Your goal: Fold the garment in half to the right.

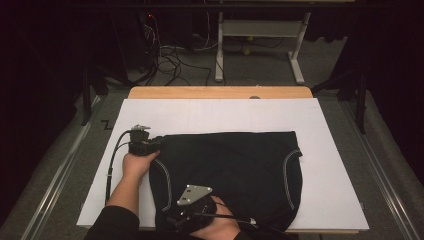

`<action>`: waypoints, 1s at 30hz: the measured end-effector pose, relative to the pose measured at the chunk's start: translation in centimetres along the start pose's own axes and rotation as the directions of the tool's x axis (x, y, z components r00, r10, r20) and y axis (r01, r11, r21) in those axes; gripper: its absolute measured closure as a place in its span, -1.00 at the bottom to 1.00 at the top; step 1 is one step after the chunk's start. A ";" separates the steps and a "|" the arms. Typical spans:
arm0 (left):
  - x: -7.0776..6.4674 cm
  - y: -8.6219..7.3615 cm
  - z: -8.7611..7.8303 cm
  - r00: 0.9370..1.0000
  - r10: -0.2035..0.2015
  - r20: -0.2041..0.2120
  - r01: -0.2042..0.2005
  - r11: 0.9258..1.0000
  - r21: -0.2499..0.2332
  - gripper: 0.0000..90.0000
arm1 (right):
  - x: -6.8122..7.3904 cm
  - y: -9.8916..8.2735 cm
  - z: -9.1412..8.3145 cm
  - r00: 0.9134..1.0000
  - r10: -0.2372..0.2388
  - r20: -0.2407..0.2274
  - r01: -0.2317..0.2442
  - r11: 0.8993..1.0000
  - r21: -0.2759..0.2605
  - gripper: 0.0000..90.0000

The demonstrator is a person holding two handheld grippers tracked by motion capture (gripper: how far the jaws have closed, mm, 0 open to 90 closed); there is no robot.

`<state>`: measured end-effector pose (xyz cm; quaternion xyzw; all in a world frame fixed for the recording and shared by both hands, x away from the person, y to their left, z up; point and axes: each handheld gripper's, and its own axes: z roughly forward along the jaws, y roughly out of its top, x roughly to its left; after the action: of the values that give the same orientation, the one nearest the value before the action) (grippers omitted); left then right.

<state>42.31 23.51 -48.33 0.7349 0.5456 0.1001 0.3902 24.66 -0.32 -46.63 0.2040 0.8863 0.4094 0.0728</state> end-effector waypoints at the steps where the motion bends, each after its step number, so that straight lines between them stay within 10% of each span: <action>1: 0.0 -0.1 -0.1 1.000 -0.003 0.004 0.003 1.000 -0.002 0.52 | 0.3 0.1 0.1 1.000 -0.012 -0.004 0.012 1.000 0.004 -0.65; 7: 0.2 -0.7 -0.4 0.999 -0.038 0.036 0.039 0.999 -0.017 0.54 | 1.7 0.8 1.7 0.999 -0.006 -0.039 0.008 0.999 0.047 -0.53; 17: 0.3 -0.7 -0.4 0.998 -0.042 0.044 0.043 0.999 -0.020 0.54 | 3.0 2.1 4.0 0.996 -0.080 0.033 0.075 0.987 0.140 -0.46; 30: 0.2 -0.7 -0.4 0.999 -0.039 0.030 0.040 0.999 -0.020 0.53 | 2.7 2.1 3.8 0.990 -0.112 0.089 0.098 0.985 0.144 0.32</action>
<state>41.66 23.92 -48.64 0.7212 0.5532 0.0872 0.4077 24.01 4.68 -47.42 0.1811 0.9177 0.3316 0.1227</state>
